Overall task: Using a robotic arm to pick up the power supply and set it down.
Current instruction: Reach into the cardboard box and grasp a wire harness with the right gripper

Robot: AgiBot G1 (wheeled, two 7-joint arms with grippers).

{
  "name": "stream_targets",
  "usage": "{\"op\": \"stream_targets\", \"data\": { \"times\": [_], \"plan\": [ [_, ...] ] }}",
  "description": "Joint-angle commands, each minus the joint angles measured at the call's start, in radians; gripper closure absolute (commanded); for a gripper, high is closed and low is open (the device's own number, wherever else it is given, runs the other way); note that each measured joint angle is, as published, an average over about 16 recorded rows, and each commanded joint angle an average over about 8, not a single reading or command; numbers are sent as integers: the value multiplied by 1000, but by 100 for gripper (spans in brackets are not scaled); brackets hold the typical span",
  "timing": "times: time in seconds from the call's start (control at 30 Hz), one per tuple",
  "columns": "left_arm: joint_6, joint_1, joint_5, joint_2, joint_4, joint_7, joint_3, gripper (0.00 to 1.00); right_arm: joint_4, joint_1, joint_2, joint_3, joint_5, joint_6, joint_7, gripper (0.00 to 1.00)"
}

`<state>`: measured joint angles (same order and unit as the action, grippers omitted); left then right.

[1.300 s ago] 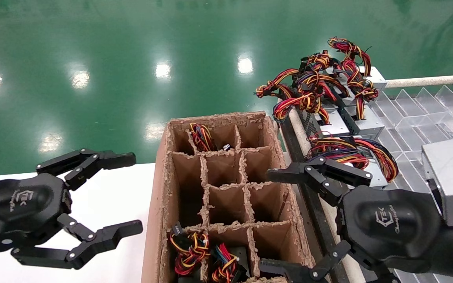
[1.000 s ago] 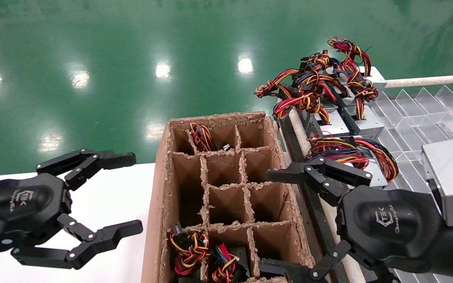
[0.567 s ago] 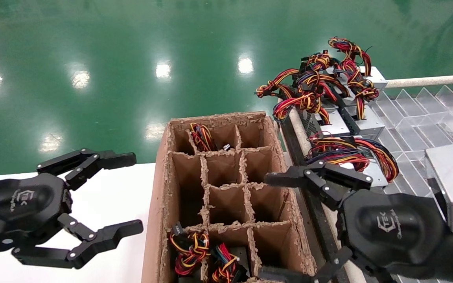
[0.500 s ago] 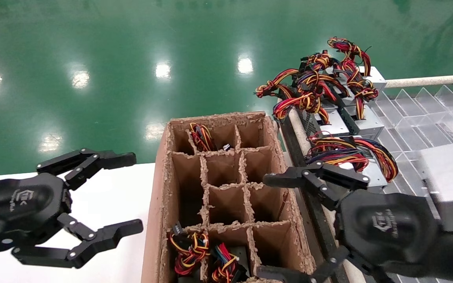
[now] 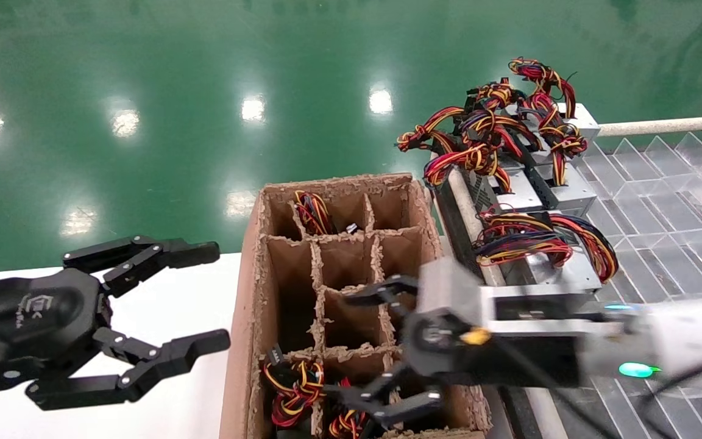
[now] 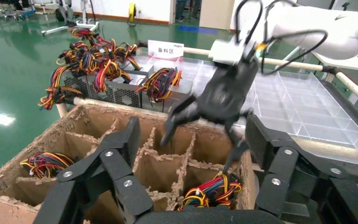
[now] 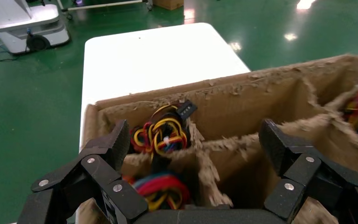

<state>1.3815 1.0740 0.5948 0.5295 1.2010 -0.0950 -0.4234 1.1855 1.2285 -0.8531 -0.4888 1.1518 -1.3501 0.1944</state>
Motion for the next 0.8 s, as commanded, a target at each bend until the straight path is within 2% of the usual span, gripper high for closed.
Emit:
{"op": "stream_targets", "data": {
  "times": [0.03, 0.1, 0.13, 0.3, 0.37, 0.43, 0.8],
  "plan": [
    [0, 0, 0, 0, 0, 0, 0, 100, -35, 13, -49, -27, 36, 15, -2, 1],
    [0, 0, 0, 0, 0, 0, 0, 100, -53, 24, -77, -42, 56, 19, -7, 10],
    [0, 0, 0, 0, 0, 0, 0, 100, -57, 29, -87, -47, 64, 20, -9, 18],
    [0, 0, 0, 0, 0, 0, 0, 100, -52, 41, -111, -66, 91, 23, -2, 80],
    [0, 0, 0, 0, 0, 0, 0, 100, -43, 40, -112, -71, 97, 25, 5, 95],
    [0, 0, 0, 0, 0, 0, 0, 100, -35, 38, -112, -74, 102, 26, 13, 100],
    [0, 0, 0, 0, 0, 0, 0, 100, -19, 31, -94, -81, 111, 17, 29, 100]
  ]
}}
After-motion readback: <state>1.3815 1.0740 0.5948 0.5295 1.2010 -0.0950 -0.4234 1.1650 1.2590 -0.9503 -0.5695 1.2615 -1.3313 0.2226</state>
